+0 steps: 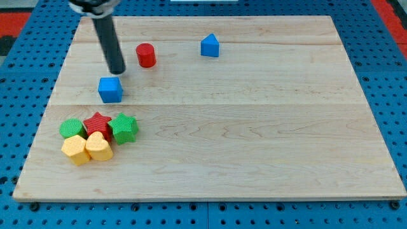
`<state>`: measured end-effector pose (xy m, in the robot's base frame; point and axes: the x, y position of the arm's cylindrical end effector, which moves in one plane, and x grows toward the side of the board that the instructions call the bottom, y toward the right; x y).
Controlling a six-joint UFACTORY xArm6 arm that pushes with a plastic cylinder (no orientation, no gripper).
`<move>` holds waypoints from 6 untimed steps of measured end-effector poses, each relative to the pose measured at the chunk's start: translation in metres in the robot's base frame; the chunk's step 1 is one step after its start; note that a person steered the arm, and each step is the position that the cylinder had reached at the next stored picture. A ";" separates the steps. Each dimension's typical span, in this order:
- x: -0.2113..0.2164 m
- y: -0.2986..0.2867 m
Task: Move your arm towards the blue triangle
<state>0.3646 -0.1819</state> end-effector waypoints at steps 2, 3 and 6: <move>0.065 0.005; 0.059 0.016; -0.074 0.144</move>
